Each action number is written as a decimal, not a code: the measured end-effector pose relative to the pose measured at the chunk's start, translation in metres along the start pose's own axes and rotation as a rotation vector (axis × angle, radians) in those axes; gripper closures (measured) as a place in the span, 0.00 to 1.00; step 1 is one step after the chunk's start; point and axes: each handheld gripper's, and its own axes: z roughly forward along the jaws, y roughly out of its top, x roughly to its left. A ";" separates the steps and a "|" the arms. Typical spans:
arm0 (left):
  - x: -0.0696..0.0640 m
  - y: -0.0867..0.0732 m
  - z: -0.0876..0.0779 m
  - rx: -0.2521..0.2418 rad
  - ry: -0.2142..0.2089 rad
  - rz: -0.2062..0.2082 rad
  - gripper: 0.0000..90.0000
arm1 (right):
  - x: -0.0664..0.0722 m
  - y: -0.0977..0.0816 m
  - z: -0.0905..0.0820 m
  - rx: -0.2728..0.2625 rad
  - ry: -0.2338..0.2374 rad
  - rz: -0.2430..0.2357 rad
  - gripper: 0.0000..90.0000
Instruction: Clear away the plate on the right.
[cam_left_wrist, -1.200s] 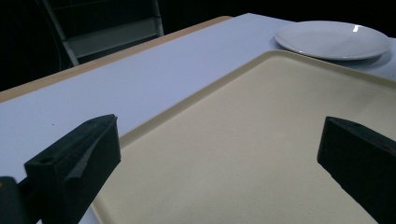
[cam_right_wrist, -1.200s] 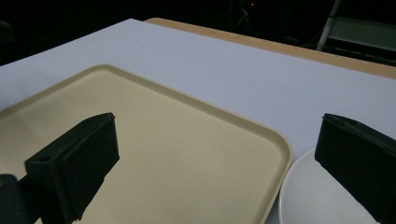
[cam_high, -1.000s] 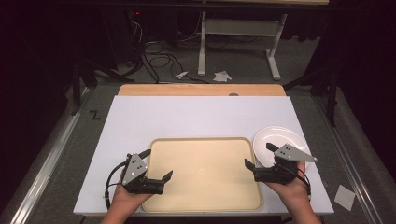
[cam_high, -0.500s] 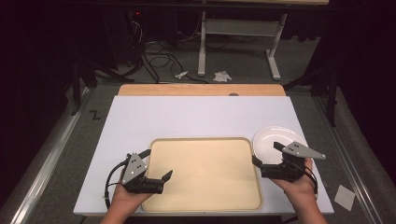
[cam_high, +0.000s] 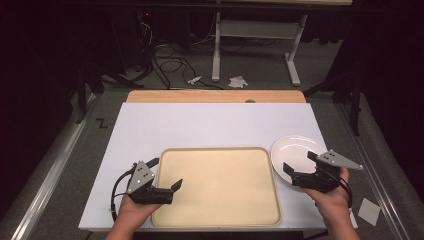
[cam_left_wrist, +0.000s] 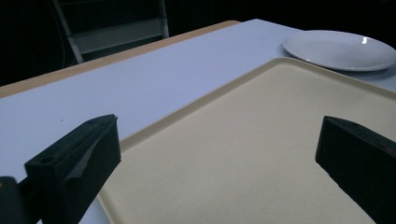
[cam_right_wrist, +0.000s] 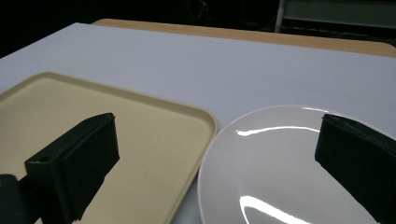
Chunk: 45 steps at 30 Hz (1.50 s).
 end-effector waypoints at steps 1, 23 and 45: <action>0.001 0.000 0.000 -0.004 0.003 -0.003 0.01 | -0.001 -0.001 0.000 0.006 -0.001 -0.001 0.01; 0.004 0.003 0.005 -0.016 0.004 -0.003 0.01 | -0.035 -0.015 -0.013 0.038 -0.058 0.094 0.01; 0.002 0.005 0.014 -0.020 -0.019 0.009 0.02 | -0.060 -0.035 -0.017 0.098 -0.105 0.175 0.01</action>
